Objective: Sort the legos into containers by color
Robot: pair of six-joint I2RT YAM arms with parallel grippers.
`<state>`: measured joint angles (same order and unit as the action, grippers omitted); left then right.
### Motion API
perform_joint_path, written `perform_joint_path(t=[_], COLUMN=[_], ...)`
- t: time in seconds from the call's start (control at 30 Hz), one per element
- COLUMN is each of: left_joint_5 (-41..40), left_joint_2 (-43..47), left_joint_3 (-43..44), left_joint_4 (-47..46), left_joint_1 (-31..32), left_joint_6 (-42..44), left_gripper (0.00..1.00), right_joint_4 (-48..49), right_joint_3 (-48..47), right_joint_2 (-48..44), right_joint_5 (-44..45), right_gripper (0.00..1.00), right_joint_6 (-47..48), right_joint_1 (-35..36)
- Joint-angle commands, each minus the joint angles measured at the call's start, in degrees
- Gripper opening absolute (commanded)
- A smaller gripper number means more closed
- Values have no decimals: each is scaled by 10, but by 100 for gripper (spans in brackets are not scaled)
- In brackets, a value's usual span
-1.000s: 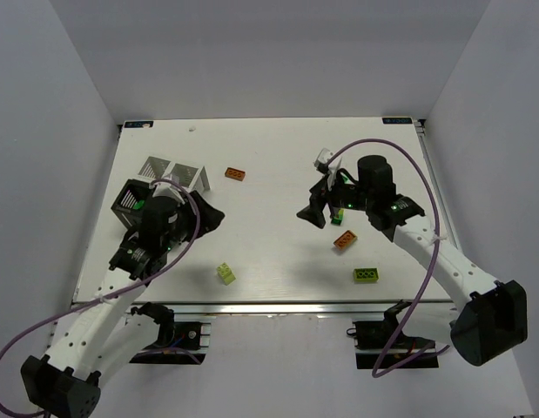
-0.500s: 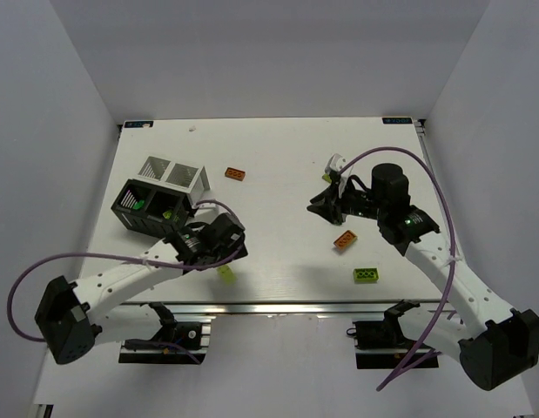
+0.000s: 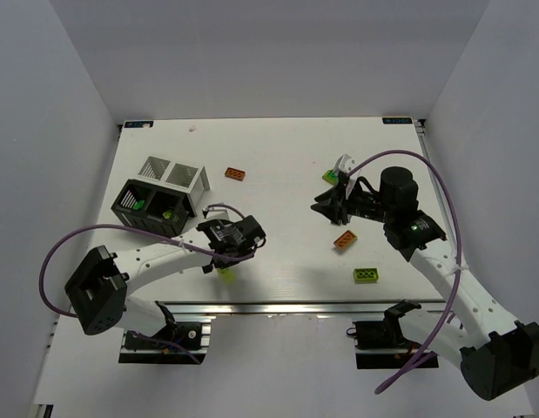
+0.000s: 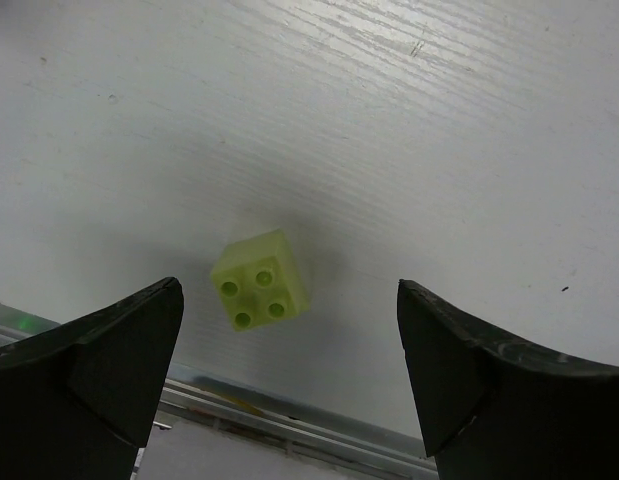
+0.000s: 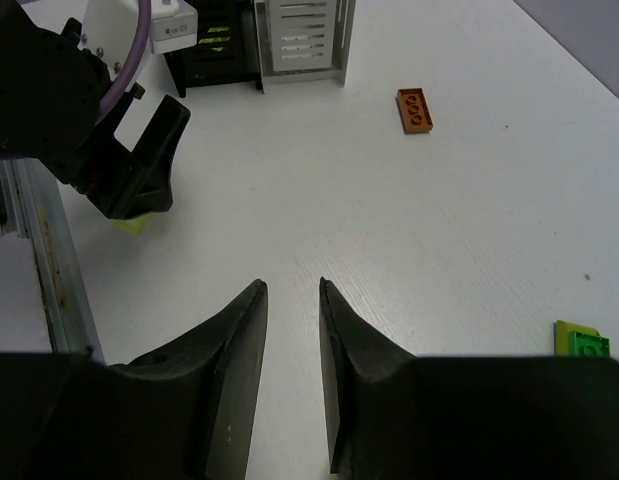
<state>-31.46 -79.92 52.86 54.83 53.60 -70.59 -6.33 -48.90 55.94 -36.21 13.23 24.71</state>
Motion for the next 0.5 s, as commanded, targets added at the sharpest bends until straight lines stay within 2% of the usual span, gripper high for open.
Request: perform_joint_path(t=[0.0, 0.17, 0.47], left_joint_5=[-21, -4, -3], left_joint_2=[17, 17, 25], left_joint_3=[-9, -43, -53], left_joint_4=[0, -42, -70], left_joint_1=[3, 3, 3], left_joint_6=[-23, -23, -15], left_gripper=[97, 94, 86], right_joint_4=[30, 34, 35], right_joint_3=[7, 10, 10], right_joint_2=[-12, -12, -8], right_joint_5=[-14, -16, -26], right_gripper=[34, 34, 34], right_joint_6=[-10, -12, -18], right_joint_1=[-5, -7, -19])
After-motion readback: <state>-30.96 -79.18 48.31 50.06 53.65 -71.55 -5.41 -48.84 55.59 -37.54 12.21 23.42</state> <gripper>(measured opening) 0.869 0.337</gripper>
